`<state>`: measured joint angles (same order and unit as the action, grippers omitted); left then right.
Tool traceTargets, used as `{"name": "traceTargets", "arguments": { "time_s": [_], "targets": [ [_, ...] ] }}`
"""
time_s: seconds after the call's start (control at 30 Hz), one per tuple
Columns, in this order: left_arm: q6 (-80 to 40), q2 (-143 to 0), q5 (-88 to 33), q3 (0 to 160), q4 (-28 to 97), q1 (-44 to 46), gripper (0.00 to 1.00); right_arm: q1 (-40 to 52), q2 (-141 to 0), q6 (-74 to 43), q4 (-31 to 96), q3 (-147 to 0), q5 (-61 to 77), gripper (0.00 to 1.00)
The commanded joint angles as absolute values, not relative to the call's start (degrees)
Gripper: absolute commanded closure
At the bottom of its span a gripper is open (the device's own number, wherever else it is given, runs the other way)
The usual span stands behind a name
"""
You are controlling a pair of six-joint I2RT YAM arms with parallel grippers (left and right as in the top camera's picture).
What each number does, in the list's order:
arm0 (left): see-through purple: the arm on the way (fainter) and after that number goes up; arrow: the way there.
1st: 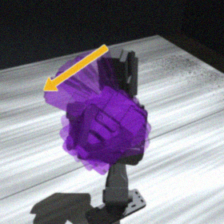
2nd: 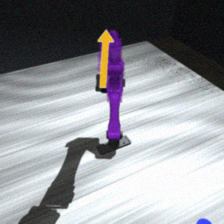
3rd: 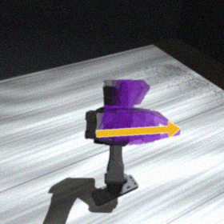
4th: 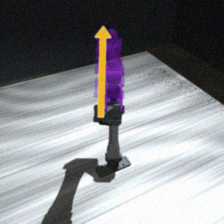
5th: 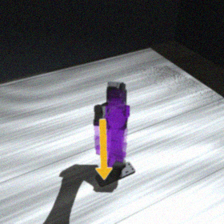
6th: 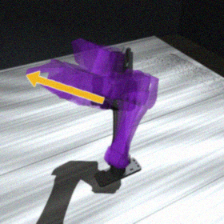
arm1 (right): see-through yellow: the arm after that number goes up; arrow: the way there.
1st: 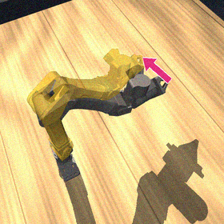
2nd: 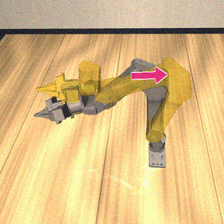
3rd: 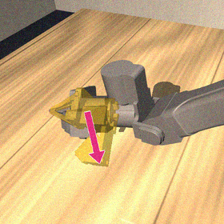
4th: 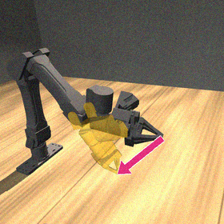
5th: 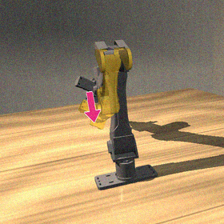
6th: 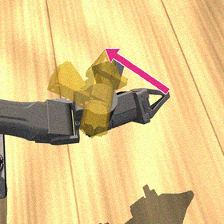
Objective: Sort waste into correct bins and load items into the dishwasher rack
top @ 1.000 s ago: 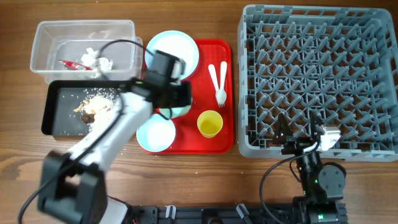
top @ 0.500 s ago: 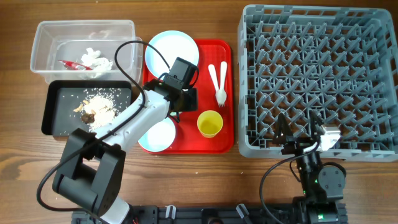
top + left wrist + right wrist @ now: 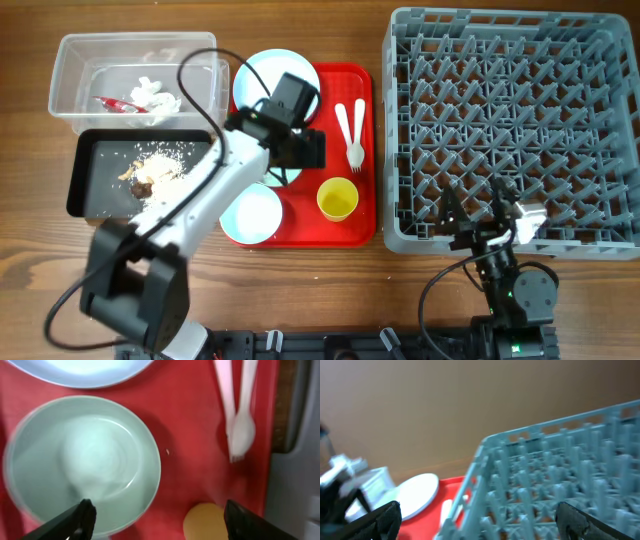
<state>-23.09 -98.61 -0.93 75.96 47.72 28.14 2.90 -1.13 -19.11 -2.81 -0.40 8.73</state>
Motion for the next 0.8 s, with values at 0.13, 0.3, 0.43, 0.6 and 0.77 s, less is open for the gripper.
{"name": "traceTargets", "arguments": {
  "time_s": [0.13, 0.3, 0.43, 0.6, 0.77],
  "targets": [
    [-22.7, -86.4, -1.0, 86.0, 57.7, 23.2, 0.02, 2.8, -12.8, -17.9, -2.0, -12.7, 16.1, 0.00],
    [-21.6, -80.9, -3.7, 86.0, 58.5, 17.2, 0.01, 2.8, -28.3, -16.4, 2.5, -25.1, 20.2, 0.00],
    [-19.4, -78.0, -8.4, 86.0, 59.9, 9.2, 0.00, 2.8, -43.2, -16.5, 9.6, -39.1, 25.1, 0.00],
    [-14.3, -77.8, -17.0, 86.0, 61.5, -2.0, 0.00, 2.8, -58.6, -12.1, 18.4, -55.8, 32.3, 0.00],
    [-10.4, -79.6, -19.9, 86.0, 61.3, -13.9, 0.03, 5.5, -73.8, -6.3, 29.4, -72.8, 33.9, 0.00]
  ]
}}
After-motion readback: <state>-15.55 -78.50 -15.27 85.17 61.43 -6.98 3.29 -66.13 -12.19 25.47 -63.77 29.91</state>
